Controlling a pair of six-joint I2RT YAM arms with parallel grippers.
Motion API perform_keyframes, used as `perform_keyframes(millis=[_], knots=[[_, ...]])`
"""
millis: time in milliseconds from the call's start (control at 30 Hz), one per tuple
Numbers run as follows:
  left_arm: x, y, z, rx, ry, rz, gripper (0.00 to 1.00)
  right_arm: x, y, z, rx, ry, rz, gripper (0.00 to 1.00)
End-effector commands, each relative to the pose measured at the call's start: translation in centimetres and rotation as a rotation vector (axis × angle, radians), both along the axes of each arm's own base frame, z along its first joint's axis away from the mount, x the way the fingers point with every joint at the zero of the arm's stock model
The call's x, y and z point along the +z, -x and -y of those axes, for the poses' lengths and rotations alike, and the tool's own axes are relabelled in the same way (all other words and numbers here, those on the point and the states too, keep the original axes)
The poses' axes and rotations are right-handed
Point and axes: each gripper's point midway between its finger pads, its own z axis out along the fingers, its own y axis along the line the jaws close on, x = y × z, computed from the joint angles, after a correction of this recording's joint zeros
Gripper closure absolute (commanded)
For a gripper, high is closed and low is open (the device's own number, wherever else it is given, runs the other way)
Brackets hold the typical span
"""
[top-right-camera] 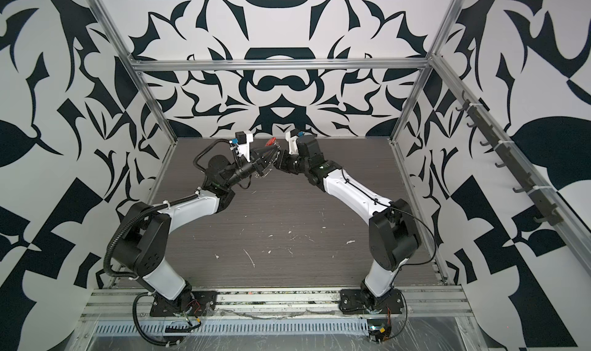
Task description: Put the keys on the keyring
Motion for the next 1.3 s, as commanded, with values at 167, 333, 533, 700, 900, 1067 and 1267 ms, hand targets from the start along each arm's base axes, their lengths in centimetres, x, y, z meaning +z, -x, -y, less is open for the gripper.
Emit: perform_keyframes(millis=[167,333,533,700,900,1067,1267], knots=[[1.1,-0.2,-1.1,-0.006,0.099,0.036,1.00,4.2,-0.9,4.4,-0.046,0.017,0.131,0.79],[1.2,0.0,-1.9,-0.064,0.118,-0.001,1.00,4.7,-0.6,9.0,-0.061,0.093,0.185,0.78],[1.3,0.9,-1.9,-0.189,0.084,-0.041,1.00,7.9,-0.3,9.5,0.017,-0.037,0.281,0.75],[2.2,1.2,-2.0,-0.245,0.096,-0.042,1.00,9.7,0.2,6.8,0.179,-0.219,0.327,0.69],[3.0,1.3,-1.7,-0.316,0.125,-0.049,1.00,10.4,0.0,5.7,0.224,-0.279,0.366,0.67],[3.4,1.3,-1.7,-0.349,0.176,-0.046,1.00,11.0,0.6,5.5,0.247,-0.320,0.376,0.67],[3.2,0.8,-1.8,-0.335,0.170,-0.044,1.00,11.4,0.9,5.6,0.246,-0.330,0.390,0.64]])
